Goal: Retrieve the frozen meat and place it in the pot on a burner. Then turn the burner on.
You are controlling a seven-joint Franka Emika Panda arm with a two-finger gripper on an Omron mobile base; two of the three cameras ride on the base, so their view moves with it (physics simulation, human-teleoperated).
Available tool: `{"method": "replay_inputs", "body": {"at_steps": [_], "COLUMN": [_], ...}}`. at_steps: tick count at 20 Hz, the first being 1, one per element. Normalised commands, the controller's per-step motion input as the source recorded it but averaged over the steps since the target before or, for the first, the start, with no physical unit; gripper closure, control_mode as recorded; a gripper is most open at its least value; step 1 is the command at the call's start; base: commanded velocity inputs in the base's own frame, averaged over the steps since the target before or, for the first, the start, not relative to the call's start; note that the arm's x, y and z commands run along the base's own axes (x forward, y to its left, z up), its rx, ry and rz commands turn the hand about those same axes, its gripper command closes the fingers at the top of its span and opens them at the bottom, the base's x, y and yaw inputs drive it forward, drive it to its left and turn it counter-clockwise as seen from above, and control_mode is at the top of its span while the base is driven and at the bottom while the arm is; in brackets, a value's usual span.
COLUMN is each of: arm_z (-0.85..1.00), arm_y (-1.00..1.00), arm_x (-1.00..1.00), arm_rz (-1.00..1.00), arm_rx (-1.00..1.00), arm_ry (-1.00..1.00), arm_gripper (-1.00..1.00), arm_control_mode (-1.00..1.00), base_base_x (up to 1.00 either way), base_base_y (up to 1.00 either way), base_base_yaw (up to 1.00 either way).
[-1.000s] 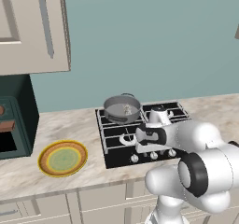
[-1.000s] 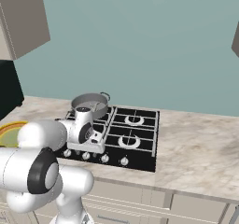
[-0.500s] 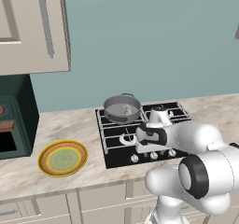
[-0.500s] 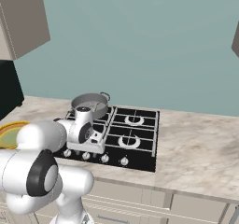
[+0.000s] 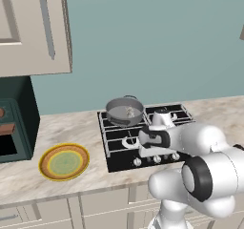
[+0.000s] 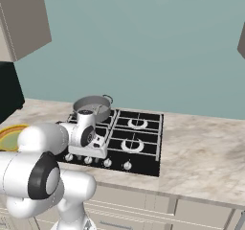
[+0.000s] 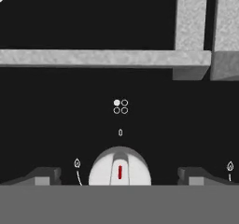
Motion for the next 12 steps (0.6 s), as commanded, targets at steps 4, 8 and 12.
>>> {"method": "replay_inputs", "body": {"at_steps": [4, 8, 12], "arm_z": [-0.07, -0.05, 0.0], "arm_y": [0.0, 0.0, 0.0], "arm_x": [-0.26, -0.05, 0.0], "arm_rz": [0.0, 0.0, 0.0], "arm_rx": [0.0, 0.0, 0.0], "arm_ry": [-0.01, 0.0, 0.0], "arm_gripper": [-1.0, -1.0, -1.0], "arm_control_mode": [-1.0, -1.0, -1.0], "base_base_x": [0.0, 0.0, 0.0], "base_base_y": [0.0, 0.0, 0.0], "base_base_yaw": [0.0, 0.0, 0.0]}}
